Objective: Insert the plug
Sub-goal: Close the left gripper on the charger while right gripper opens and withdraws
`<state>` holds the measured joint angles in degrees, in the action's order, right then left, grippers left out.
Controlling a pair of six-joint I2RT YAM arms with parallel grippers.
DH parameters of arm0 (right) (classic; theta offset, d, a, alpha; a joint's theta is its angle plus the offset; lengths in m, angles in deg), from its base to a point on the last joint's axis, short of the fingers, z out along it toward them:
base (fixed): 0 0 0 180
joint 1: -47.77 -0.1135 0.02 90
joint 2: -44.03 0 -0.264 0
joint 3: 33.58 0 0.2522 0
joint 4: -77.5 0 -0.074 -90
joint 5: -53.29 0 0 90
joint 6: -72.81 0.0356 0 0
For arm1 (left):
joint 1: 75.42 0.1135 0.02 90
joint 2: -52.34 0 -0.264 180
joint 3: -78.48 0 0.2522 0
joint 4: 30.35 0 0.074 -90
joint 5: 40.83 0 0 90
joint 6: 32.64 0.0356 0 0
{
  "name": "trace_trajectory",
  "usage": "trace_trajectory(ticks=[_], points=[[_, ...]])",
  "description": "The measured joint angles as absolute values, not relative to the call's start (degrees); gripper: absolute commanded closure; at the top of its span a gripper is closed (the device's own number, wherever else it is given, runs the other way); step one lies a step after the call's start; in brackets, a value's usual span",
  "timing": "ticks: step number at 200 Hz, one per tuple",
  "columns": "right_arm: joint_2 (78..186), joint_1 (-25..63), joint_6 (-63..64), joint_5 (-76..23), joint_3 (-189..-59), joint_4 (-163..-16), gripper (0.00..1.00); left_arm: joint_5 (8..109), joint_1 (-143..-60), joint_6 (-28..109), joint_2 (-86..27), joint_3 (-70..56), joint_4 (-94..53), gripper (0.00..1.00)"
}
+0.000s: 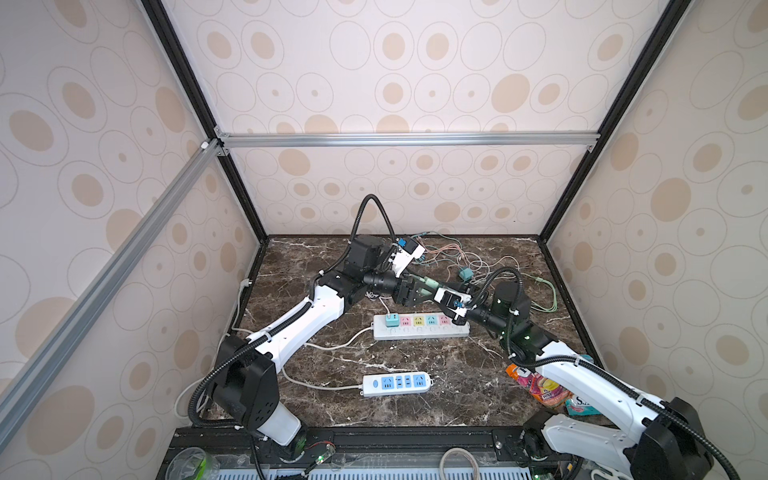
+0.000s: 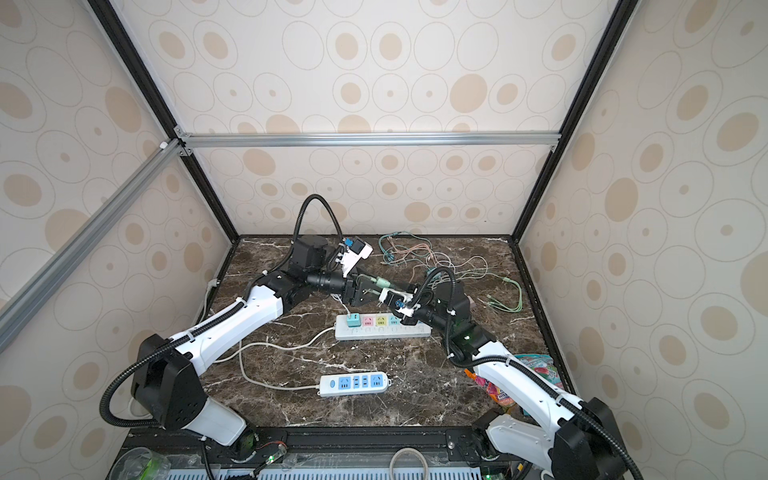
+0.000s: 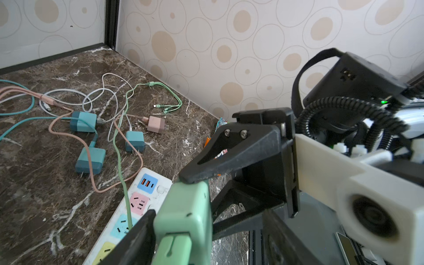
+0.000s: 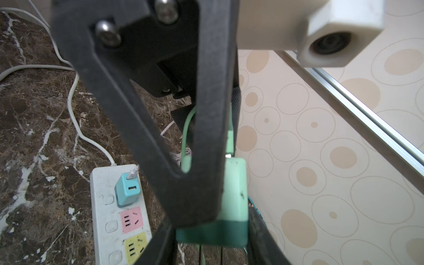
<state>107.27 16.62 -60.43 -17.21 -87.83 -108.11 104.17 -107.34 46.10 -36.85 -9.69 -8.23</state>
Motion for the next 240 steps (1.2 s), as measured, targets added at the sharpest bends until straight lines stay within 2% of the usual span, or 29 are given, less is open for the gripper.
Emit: trace_trajectory(ticks=[34, 55, 70, 77, 93, 103, 132, 156, 185, 219, 240], points=[[107.3, 16.6, -61.2, -17.5, -87.8, -109.4, 0.94, 104.5, -107.2, 46.9, -38.0, -10.6, -6.2, 0.55], [107.3, 16.6, -61.4, -17.4, -87.8, -109.8, 0.93, 105.1, -107.2, 46.5, -38.2, -10.8, -6.2, 0.78], [107.3, 16.6, -61.5, -17.4, -87.8, -110.3, 0.91, 105.5, -106.9, 46.0, -38.3, -10.9, -6.5, 0.85], [107.3, 16.6, -61.4, -17.4, -87.8, -110.5, 0.85, 105.5, -106.8, 45.7, -38.3, -10.9, -6.7, 0.88], [107.4, 16.6, -59.8, -17.8, -87.8, -110.5, 0.43, 105.4, -106.8, 44.9, -38.3, -11.0, -7.0, 1.0], [107.4, 16.6, -56.4, -19.0, -87.8, -110.4, 0.19, 105.1, -106.9, 44.7, -38.3, -11.0, -7.1, 1.0], [108.5, 19.9, -39.6, -27.0, -89.8, -106.3, 0.0, 102.5, -107.0, 43.6, -38.3, -11.5, -8.7, 1.0], [110.5, 30.7, -18.5, -33.7, -92.2, -100.0, 0.0, 102.4, -107.0, 42.9, -38.2, -12.6, -9.3, 1.0], [115.4, 43.4, 3.5, -33.8, -93.9, -93.7, 0.0, 102.2, -107.0, 42.5, -38.2, -13.3, -10.0, 1.0], [126.3, 44.7, 21.6, -26.5, -99.1, -86.4, 0.08, 102.2, -107.0, 42.4, -38.2, -13.3, -10.1, 1.0], [131.7, 44.4, 32.0, -21.6, -100.8, -87.0, 0.12, 102.1, -107.0, 42.3, -38.2, -13.3, -10.1, 1.0]])
